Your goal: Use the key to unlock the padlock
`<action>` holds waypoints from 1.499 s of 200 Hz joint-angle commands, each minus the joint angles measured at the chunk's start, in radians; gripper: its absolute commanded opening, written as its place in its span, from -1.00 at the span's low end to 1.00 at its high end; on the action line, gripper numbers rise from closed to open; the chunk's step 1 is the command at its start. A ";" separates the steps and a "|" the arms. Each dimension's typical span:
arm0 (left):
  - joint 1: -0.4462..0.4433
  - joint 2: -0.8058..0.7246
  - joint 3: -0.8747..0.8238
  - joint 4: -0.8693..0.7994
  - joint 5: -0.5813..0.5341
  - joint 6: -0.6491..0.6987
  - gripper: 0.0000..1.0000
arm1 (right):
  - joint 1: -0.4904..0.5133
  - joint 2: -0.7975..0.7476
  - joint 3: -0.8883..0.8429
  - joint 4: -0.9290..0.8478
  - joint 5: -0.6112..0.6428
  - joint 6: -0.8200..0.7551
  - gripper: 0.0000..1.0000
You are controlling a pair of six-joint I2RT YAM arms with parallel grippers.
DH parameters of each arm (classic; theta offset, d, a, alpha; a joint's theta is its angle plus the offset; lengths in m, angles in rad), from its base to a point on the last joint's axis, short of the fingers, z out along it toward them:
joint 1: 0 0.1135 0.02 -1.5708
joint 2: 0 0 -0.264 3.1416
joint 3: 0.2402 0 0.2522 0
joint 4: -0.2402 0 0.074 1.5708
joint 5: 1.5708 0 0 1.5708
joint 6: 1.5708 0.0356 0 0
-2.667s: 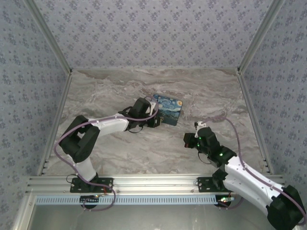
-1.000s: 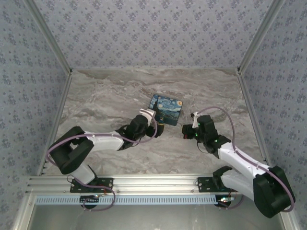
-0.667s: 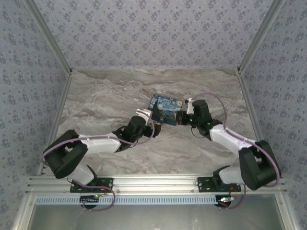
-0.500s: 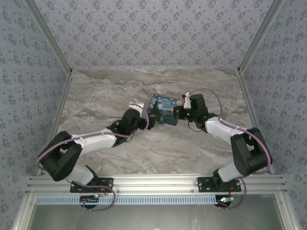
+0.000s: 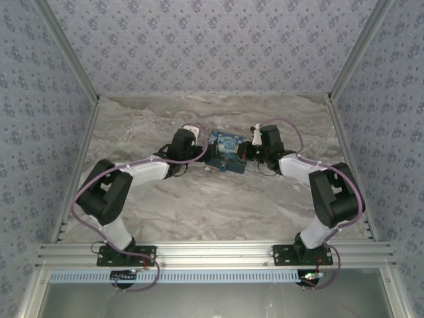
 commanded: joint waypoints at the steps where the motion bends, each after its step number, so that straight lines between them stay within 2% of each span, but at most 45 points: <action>1: 0.001 0.033 0.031 -0.034 0.034 0.003 0.95 | 0.003 0.028 -0.012 -0.036 -0.002 0.013 -1.00; 58: 0.001 0.024 0.002 -0.152 0.003 0.013 0.91 | 0.054 0.027 -0.050 -0.121 0.044 0.032 -1.00; 142: 0.003 -0.159 -0.174 -0.189 -0.027 0.018 0.91 | 0.200 -0.086 -0.136 -0.140 0.135 0.111 -1.00; 168: 0.001 -0.291 -0.250 -0.150 -0.029 0.048 0.96 | 0.209 -0.089 -0.134 -0.137 0.144 0.110 -1.00; 200: -0.011 -0.522 -0.387 -0.076 0.001 0.102 0.99 | 0.209 -0.085 -0.118 -0.136 0.149 0.104 -1.00; 231: -0.068 -0.673 -0.470 -0.120 0.018 0.088 0.98 | 0.210 -0.080 -0.098 -0.155 0.157 0.103 -1.00; 268: -0.191 -0.665 -0.497 -0.149 -0.038 0.046 0.95 | 0.211 -0.053 -0.078 -0.156 0.155 0.103 -1.00; 300: -0.219 -0.574 -0.428 -0.182 -0.035 0.064 0.94 | 0.219 -0.032 -0.079 -0.153 0.162 0.103 -1.00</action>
